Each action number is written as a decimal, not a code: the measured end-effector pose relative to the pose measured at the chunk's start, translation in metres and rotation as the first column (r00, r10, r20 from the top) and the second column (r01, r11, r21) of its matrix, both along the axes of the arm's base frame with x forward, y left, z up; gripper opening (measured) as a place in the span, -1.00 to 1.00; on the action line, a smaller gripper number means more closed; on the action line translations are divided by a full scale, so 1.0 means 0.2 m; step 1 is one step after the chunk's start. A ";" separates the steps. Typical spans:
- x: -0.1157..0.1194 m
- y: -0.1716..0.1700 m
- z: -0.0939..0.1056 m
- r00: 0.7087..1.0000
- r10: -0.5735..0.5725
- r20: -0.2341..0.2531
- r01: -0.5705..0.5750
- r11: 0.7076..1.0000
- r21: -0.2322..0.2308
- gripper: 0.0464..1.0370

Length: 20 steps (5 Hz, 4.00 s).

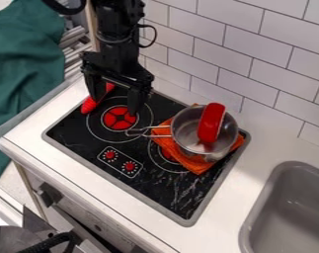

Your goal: Grab the red object from the silver pot and put it on the left side burner

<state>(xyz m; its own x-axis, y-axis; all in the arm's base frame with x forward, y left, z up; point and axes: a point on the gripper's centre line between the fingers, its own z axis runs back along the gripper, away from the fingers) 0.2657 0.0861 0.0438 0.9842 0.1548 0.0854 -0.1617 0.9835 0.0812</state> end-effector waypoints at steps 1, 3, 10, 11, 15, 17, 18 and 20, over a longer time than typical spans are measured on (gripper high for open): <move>-0.02 -0.01 -0.04 1.000 0.004 -0.028 -0.005 1.000 -0.008 0.93; 0.08 -0.26 -0.05 0.998 -0.055 0.018 0.056 0.997 -0.047 0.93; 0.38 -0.52 -0.25 0.998 -0.063 -0.022 0.060 0.994 -0.096 0.93; 0.39 -0.47 -0.34 0.997 -0.045 -0.061 0.039 0.994 -0.098 0.82; 0.39 -0.46 -0.18 0.998 -0.052 0.020 0.053 0.996 -0.072 0.01; 0.40 -0.22 0.02 0.994 0.072 0.080 -0.066 0.995 -0.075 0.01; 0.40 -0.05 -0.09 0.991 0.129 0.023 -0.127 0.989 -0.077 0.01; 0.44 0.16 -0.20 0.986 0.163 -0.020 -0.164 0.986 -0.031 0.01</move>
<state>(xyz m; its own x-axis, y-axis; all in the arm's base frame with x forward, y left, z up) 0.3543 0.1185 0.0029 0.9467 0.3163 0.0608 -0.3196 0.9460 0.0543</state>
